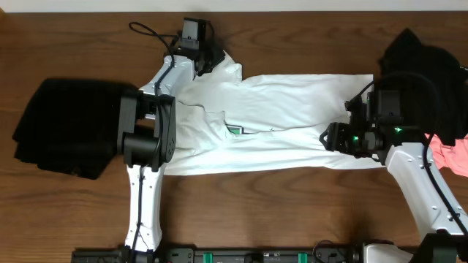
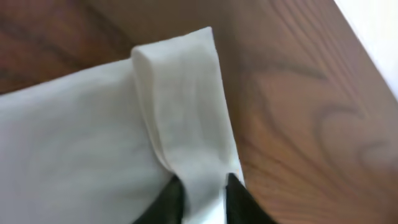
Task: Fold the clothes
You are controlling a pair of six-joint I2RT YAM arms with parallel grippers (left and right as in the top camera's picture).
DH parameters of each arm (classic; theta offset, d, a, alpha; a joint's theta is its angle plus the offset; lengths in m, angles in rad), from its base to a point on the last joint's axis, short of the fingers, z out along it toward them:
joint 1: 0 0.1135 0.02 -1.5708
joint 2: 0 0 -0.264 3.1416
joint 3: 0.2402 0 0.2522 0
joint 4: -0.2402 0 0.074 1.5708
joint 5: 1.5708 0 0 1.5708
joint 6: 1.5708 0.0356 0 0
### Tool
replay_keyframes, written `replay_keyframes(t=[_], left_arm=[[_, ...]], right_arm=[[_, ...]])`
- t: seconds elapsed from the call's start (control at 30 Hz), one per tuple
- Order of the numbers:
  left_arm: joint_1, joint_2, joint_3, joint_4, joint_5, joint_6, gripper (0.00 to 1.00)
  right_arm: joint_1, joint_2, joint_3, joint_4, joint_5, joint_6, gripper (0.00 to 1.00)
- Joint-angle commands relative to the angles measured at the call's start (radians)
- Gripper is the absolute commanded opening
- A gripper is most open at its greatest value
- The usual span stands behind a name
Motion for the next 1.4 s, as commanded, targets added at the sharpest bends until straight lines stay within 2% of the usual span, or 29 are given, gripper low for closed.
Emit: replay_keyframes(t=[0.0, 0.3, 0.63, 0.77, 1.0, 1.13, 1.37], left_arm=[[-0.003, 0.030, -0.008, 0.000, -0.008, 0.089, 0.08], [0.011, -0.042, -0.007, -0.094, -0.005, 0.238, 0.06], [0.034, -0.283, -0.007, -0.277, -0.010, 0.366, 0.06], [0.034, -0.345, -0.007, -0.381, -0.009, 0.365, 0.06], [-0.006, -0.392, -0.007, -0.649, -0.008, 0.352, 0.06], [-0.052, -0.393, -0.007, -0.797, -0.009, 0.267, 0.06], [-0.116, -0.394, -0.007, -0.941, -0.009, 0.150, 0.06]], right_arm=[[-0.003, 0.000, 0.015, 0.001, 0.004, -0.015, 0.59], [-0.003, 0.000, 0.015, 0.012, 0.040, -0.015, 0.58], [-0.004, 0.000, 0.015, 0.080, 0.068, -0.014, 0.59], [-0.004, 0.000, 0.015, 0.091, 0.068, -0.015, 0.59], [-0.004, 0.000, 0.015, 0.121, 0.113, -0.015, 0.59], [-0.004, 0.000, 0.015, 0.136, 0.138, -0.015, 0.60], [-0.005, 0.000, 0.015, 0.143, 0.138, -0.017, 0.61]])
